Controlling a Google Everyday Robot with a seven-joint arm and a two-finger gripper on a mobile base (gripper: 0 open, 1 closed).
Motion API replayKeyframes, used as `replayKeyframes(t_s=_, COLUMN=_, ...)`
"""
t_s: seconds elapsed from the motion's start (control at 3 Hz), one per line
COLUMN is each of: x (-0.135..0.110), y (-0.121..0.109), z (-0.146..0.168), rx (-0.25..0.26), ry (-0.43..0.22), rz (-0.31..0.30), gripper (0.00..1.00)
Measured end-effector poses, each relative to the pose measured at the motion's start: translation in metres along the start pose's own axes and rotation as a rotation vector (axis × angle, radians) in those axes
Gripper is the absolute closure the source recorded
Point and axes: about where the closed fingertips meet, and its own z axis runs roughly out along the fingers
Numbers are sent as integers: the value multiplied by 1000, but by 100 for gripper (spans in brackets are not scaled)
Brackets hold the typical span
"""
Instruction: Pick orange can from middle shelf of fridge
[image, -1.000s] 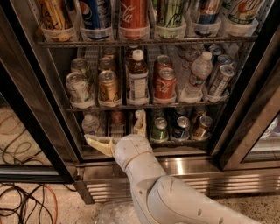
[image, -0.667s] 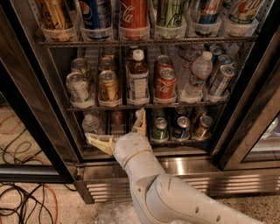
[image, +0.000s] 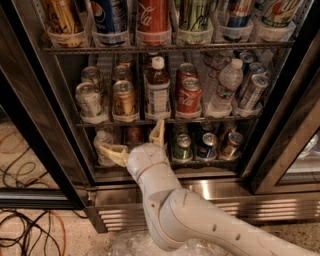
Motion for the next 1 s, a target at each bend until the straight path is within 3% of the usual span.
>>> replayKeyframes(t_s=0.33, x=-9, y=-4, z=12, rx=44, ry=-33, rz=24, gripper=0)
replayKeyframes(t_s=0.67, x=-9, y=-4, z=12, rx=44, ry=-33, rz=24, gripper=0)
replayKeyframes(t_s=1.0, x=-9, y=-4, z=12, rx=44, ry=-33, rz=24, gripper=15)
